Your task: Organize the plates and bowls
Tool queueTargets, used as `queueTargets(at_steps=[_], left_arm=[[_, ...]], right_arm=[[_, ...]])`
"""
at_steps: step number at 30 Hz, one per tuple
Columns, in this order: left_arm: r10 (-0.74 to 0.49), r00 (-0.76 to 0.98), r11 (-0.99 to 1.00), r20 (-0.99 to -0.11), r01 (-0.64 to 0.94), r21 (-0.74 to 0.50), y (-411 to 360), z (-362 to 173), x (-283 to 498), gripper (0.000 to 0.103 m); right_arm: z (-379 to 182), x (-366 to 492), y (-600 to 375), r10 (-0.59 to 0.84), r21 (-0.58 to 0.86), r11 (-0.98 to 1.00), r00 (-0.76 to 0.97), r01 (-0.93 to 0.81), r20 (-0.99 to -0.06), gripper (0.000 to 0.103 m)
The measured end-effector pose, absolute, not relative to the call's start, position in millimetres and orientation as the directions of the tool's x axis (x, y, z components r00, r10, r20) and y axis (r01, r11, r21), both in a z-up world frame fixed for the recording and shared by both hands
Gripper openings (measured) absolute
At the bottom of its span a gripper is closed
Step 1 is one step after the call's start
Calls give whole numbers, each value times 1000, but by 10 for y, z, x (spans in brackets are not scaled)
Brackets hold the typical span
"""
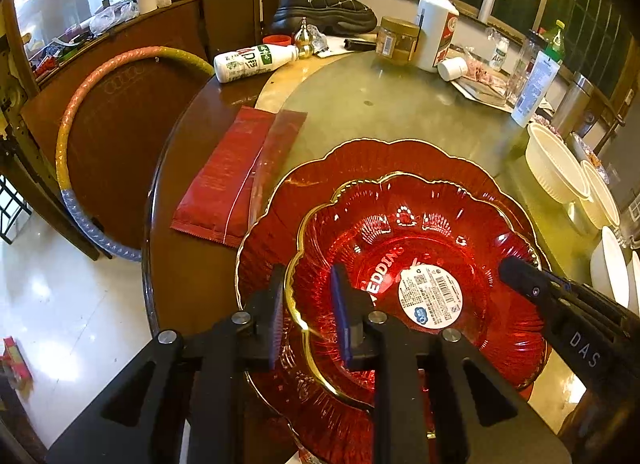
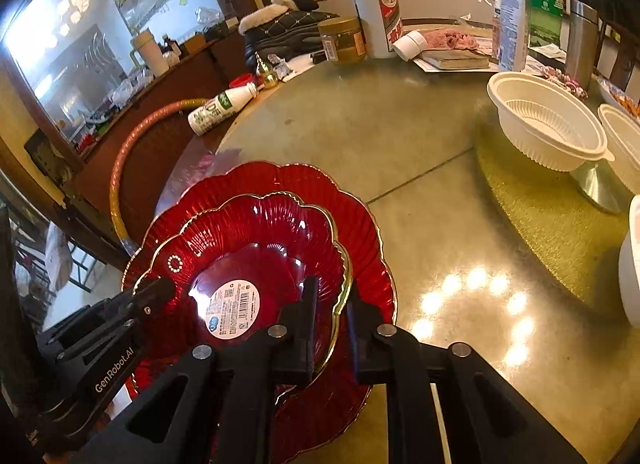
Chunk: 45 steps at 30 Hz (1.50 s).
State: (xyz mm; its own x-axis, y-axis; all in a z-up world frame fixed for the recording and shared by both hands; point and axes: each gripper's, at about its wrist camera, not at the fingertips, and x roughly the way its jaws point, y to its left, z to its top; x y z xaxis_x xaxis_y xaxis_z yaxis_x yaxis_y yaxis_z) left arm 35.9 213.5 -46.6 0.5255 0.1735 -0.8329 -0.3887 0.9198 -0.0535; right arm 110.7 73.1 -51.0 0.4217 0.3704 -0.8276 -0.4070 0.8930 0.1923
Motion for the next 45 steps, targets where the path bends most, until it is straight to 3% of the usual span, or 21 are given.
queueTargets(at_steps=[4, 10, 12, 13, 15, 16, 18, 22, 27, 38, 45], left_arm=[[187, 522, 913, -832, -404, -48, 2145, -463, 367, 19], [168, 534, 901, -829, -424, -90, 2195, -414, 317, 21], [168, 561, 888, -810, -443, -123, 2223, -341, 255, 36], [151, 584, 885, -797, -439, -154, 2235, -299, 223, 47], [149, 623, 878, -768, -441, -187, 2236, -198, 148, 62], [185, 636, 870, -749, -460, -176, 2225, -133, 101, 72], [244, 688, 861, -684, -478, -174, 2170, 37, -26, 80], [236, 773, 879, -589, -428, -209, 1982, 265, -145, 84], [116, 819, 927, -561, -293, -235, 1584, 325, -55, 86], [-217, 691, 948, -689, -18, -316, 346, 136, 626, 85], [-298, 560, 934, -773, 1, -358, -330, -96, 1140, 85]], right_arm=[[-496, 1095, 768, 345, 160, 897, 426, -412, -836, 16], [-422, 1039, 779, 359, 156, 888, 438, -433, -824, 31], [-353, 1012, 736, 370, 163, 890, 465, -426, -804, 52], [-310, 993, 705, 401, 189, 880, 470, -435, -786, 55], [-228, 956, 635, 423, 213, 879, 493, -426, -760, 72], [-187, 938, 586, 439, 230, 877, 505, -423, -743, 76], [-101, 897, 406, 505, 314, 853, 513, -416, -694, 82], [-43, 861, -8, 614, 502, 789, 498, -356, -612, 85], [-117, 799, -494, 619, 547, 781, 479, -300, -622, 85], [-57, 727, -2080, 487, 585, 809, 630, -64, -605, 85], [-351, 1061, -2677, 474, 659, 746, 621, 95, -625, 84]])
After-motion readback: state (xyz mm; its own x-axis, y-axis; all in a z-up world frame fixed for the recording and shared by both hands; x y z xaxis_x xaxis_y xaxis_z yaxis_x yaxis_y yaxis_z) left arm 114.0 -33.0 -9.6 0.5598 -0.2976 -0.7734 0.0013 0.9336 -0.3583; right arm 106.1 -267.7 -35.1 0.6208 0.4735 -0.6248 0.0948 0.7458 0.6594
